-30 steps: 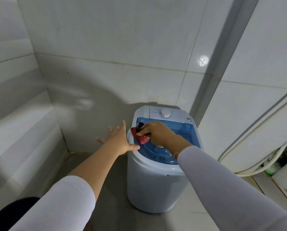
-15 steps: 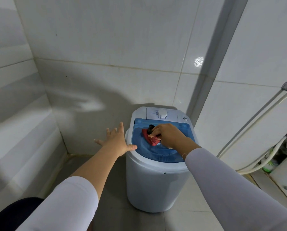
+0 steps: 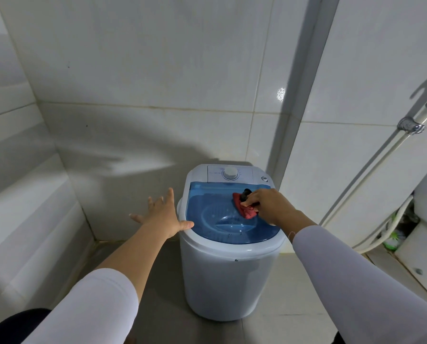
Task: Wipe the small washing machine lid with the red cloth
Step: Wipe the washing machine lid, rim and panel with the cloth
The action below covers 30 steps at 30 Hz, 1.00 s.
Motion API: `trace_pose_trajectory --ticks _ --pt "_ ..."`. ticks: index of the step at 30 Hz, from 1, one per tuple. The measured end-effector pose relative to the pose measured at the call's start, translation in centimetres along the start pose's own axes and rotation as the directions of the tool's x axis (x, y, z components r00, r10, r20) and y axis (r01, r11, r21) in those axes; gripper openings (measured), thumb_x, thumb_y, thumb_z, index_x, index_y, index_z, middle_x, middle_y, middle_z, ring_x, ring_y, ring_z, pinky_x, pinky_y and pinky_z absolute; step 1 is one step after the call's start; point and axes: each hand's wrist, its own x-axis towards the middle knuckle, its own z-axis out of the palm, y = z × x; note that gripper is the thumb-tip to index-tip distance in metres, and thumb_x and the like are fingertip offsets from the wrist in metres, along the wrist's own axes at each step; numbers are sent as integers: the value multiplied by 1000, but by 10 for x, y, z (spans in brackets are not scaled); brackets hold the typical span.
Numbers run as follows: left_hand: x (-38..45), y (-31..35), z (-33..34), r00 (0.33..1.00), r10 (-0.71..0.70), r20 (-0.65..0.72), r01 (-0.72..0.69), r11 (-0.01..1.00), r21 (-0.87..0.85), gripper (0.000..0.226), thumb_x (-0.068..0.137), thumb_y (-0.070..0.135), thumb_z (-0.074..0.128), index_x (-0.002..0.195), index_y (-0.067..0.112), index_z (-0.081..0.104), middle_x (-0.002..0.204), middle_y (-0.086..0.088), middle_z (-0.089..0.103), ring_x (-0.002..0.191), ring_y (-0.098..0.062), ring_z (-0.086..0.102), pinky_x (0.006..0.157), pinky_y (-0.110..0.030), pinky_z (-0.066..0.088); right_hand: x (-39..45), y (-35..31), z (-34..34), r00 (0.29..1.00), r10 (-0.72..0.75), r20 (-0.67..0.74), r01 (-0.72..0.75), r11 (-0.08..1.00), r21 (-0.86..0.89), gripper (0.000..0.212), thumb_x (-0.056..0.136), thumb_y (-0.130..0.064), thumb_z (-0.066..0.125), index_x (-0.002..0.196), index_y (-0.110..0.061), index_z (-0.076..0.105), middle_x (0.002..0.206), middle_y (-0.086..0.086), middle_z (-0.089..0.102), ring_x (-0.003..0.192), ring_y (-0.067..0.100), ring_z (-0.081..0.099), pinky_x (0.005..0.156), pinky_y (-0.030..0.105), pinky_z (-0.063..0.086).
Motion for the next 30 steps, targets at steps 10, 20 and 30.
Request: trace_pose_trajectory --ticks 10,20,30 --pt "-2 2 1 1000 -14 -14 14 1000 -6 115 77 67 62 153 27 -15 164 -5 2 151 -30 -3 110 -71 11 -20 30 -2 993 103 -52 -103 995 -7 37 92 -14 53 127 -27 61 132 5 59 117 27 55 99 31 43" --pt "-12 4 -2 999 -3 -32 1 997 -73 117 76 63 66 153 27 -13 164 -4 3 151 -29 -1 111 -70 13 -22 13 -32 992 103 -67 -108 991 -81 36 93 -13 52 126 -24 61 127 6 61 115 25 57 99 28 43" --pt "-14 -5 4 997 -7 75 18 988 -156 128 69 66 71 152 27 -18 164 -2 -2 150 -29 -7 110 -71 12 9 -98 -18 967 -251 36 253 964 -83 51 89 0 54 133 -27 53 137 6 53 122 26 51 105 34 39"
